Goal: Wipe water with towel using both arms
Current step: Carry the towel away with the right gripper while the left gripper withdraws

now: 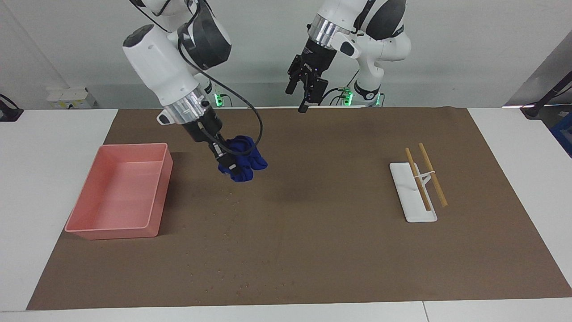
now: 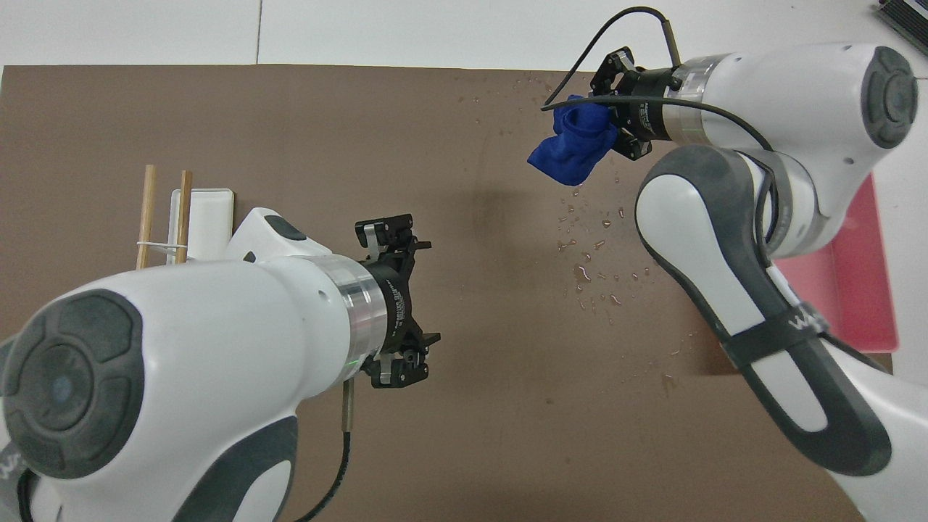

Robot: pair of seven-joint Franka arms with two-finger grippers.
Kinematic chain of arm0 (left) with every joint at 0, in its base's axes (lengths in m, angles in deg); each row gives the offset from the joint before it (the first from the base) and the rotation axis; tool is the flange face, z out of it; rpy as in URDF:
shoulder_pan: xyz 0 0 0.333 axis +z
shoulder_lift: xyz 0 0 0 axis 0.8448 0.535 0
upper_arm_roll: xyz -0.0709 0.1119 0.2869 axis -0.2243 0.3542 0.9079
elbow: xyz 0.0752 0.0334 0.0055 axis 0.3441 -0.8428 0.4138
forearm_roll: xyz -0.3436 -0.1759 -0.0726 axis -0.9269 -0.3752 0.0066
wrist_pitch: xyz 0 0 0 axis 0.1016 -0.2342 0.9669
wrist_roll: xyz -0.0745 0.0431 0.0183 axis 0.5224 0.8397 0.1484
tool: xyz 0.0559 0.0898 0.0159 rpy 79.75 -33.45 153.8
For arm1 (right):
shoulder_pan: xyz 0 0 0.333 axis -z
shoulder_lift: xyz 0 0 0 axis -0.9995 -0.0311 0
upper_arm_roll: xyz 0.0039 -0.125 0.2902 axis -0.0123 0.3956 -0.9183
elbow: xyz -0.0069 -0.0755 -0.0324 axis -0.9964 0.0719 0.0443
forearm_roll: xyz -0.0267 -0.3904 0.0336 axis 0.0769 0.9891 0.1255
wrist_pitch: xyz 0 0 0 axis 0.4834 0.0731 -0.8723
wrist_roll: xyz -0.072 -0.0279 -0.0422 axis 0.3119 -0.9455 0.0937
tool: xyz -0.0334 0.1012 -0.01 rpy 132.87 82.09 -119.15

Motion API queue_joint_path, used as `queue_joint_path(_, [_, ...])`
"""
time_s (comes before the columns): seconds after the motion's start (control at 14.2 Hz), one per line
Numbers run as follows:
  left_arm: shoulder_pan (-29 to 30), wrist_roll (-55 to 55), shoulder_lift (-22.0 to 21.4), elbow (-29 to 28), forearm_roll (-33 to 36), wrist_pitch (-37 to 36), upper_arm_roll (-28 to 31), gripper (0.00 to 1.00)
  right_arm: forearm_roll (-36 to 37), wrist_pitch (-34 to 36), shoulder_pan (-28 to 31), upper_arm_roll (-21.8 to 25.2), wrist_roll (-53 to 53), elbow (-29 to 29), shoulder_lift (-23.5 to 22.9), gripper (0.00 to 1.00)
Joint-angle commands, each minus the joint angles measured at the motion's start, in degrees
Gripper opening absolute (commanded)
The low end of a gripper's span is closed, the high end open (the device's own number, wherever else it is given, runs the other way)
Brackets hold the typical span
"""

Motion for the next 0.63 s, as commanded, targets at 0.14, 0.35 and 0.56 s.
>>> queue_joint_path(0.14, [2.9,17.0,-2.3,-0.4,0.5,-11.7,2.7,1.00,1.6,-8.7,1.0,-0.6,7.6,14.5,-15.2,0.00])
queue_joint_path(0.35, [4.4,27.1,-2.8,-0.4,0.7,-18.6,5.3,1.00,1.6,-14.9,1.0,-0.6,12.6,18.4,-22.1,0.00])
queue_joint_path(0.56, [8.9,36.8,-3.3,-0.3,4.6,-22.7,5.4,1.00,1.4,-19.4,0.6,-0.6,14.8,14.5,-22.7,0.00])
